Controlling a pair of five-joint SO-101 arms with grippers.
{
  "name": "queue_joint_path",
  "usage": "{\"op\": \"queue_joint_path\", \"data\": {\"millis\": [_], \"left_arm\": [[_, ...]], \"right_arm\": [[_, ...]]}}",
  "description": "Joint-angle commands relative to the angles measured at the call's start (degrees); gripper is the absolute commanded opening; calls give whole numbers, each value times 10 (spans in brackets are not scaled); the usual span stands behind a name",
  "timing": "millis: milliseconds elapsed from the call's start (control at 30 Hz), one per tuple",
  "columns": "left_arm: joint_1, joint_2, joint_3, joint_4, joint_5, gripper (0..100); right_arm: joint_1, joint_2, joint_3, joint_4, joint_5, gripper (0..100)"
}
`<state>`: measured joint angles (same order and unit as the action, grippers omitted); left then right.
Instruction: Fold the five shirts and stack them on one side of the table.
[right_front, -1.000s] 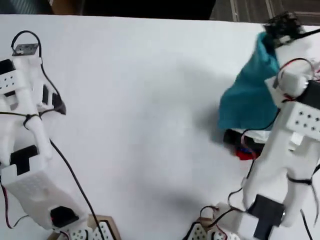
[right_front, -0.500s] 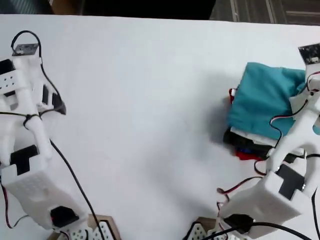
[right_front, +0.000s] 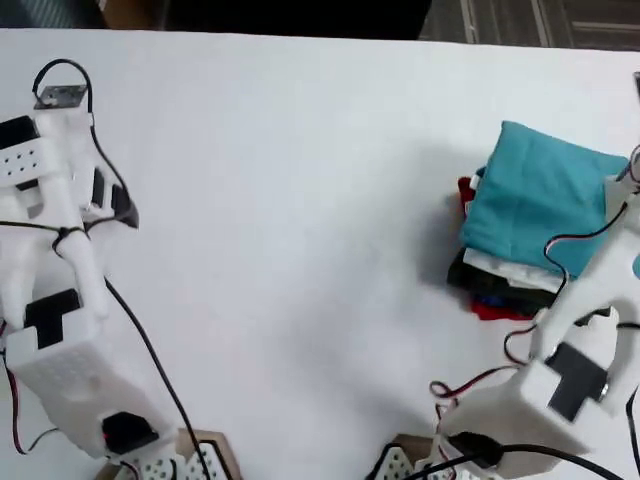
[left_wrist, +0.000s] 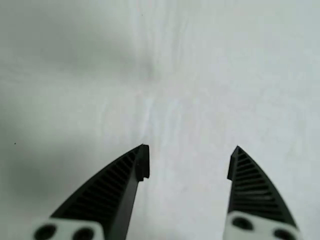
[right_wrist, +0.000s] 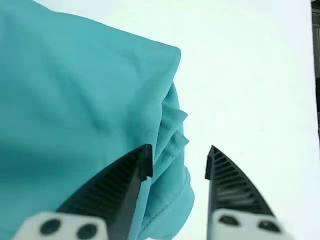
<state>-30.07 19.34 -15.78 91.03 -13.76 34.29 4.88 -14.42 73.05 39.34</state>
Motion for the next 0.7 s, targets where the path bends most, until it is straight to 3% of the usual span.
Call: {"op": "queue_joint_path", "data": {"millis": [0, 200, 367, 533, 667], "left_arm": [[2, -41, -1, 8, -2, 271], [11, -77, -15, 8, -21, 271], [15, -233, 29, -8, -77, 271], [20, -458, 261, -88, -164, 271], [21, -669, 501, -164, -218, 271]], "right_arm": [[5, -80, -27, 71, -5, 180], [-20, -196, 3, 165, 0, 180], [-103, -372, 159, 161, 0, 180], [-206, -617, 435, 119, -5, 180], [-222, -834, 635, 119, -33, 180]]}}
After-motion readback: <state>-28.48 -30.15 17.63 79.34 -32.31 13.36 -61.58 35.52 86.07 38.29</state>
